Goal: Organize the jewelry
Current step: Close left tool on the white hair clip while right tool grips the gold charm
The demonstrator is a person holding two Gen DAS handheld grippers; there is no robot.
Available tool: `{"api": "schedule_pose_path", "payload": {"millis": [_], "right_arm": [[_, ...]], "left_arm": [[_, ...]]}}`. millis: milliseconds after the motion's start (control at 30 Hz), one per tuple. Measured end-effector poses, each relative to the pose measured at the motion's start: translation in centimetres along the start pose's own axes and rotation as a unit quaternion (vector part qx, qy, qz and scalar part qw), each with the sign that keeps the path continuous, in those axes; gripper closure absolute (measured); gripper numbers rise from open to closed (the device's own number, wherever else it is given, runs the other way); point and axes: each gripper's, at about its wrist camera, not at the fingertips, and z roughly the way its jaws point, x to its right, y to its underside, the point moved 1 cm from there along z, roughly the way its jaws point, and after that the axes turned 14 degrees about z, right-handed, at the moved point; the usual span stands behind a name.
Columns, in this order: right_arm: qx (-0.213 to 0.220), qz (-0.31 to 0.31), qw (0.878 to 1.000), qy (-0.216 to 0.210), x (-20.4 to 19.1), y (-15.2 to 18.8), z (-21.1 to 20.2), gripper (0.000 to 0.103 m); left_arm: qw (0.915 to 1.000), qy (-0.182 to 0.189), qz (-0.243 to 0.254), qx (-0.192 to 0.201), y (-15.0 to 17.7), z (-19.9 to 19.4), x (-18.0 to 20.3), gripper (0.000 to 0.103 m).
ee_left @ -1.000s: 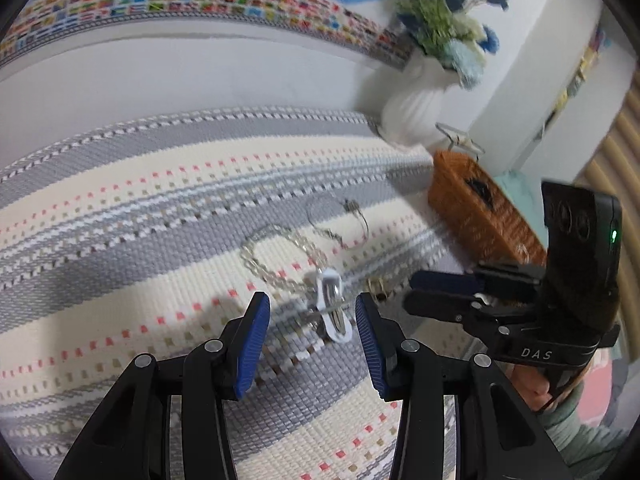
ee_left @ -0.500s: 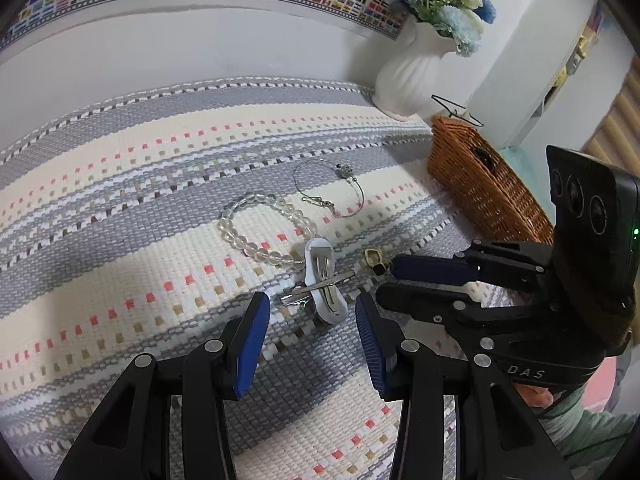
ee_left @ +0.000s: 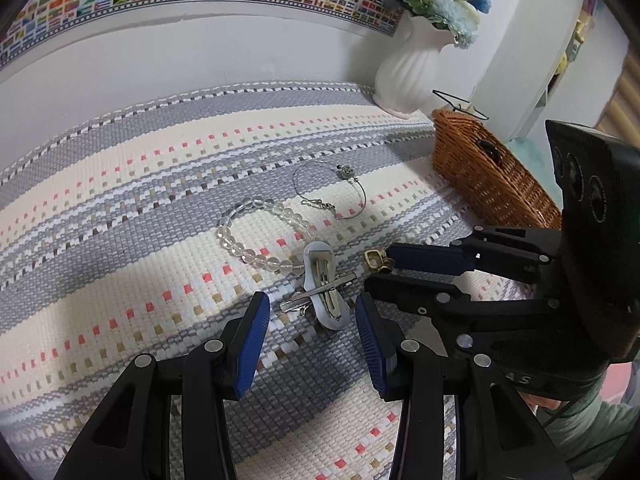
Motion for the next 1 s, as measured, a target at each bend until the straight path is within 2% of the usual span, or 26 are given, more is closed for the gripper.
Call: {"api": "schedule_pose_path", "payload": {"millis": [33, 133, 167, 400, 533, 600, 700, 767, 833, 900, 933, 1000], "right_arm": [[0.001, -0.002, 1.000, 0.004, -0.1, 0.0, 0.0, 0.074], [0.003, 0.002, 1.000, 0.009, 0.3, 0.1, -0.2, 0.089], [0.001, 0.007, 1.000, 0.003, 0.6, 0.1, -0.4, 0.090], [0.004, 0.037, 0.999, 0.000, 2.9, 1.0, -2.1, 0.090], [0.002, 0.039, 0.999, -0.001, 3.9, 1.6, -2.8, 0.090], [-0.002, 0.039, 0.999, -0.002, 4.1, 1.6, -2.8, 0.090], [-0.007, 0.041, 0.999, -0.016, 4.5, 1.7, -2.9, 0.084], [-0.007, 0.042, 0.999, -0.023, 4.7, 1.8, -3.1, 0.067], [-0.008, 0.039, 0.999, -0.033, 4.7, 2.0, -3.2, 0.061], [-0.005, 0.032, 0.999, -0.027, 4.5, 2.0, -3.3, 0.061], [-0.005, 0.025, 0.999, -0.022, 4.3, 2.0, -3.2, 0.061], [-0.004, 0.014, 1.000, -0.015, 3.9, 1.9, -2.8, 0.061]], "left_arm": [[1.0000, 0.001, -0.001, 0.000, 0.0, 0.0, 0.0, 0.058], [1.0000, -0.002, 0.003, 0.000, 0.0, 0.0, 0.0, 0.058], [1.0000, -0.003, 0.004, 0.000, 0.0, 0.0, 0.0, 0.058], [0.9999, -0.007, 0.014, 0.000, 0.1, 0.0, 0.3, 0.058], [0.9989, -0.014, 0.045, -0.005, 0.0, 0.4, 1.4, 0.047], [0.9977, -0.029, 0.061, -0.010, -0.3, 0.8, 2.0, 0.046], [0.9959, -0.051, 0.072, -0.018, -0.8, 1.4, 2.6, 0.046], [0.9948, -0.062, 0.077, -0.022, -1.1, 1.8, 2.9, 0.046], [0.9932, -0.076, 0.085, -0.024, -1.2, 2.0, 3.2, 0.046], [0.9918, -0.086, 0.092, -0.022, -1.1, 2.1, 3.3, 0.052], [0.9915, -0.089, 0.093, -0.019, -1.1, 2.0, 3.3, 0.061], [0.9921, -0.085, 0.092, -0.016, -1.1, 1.9, 3.2, 0.064]]}}
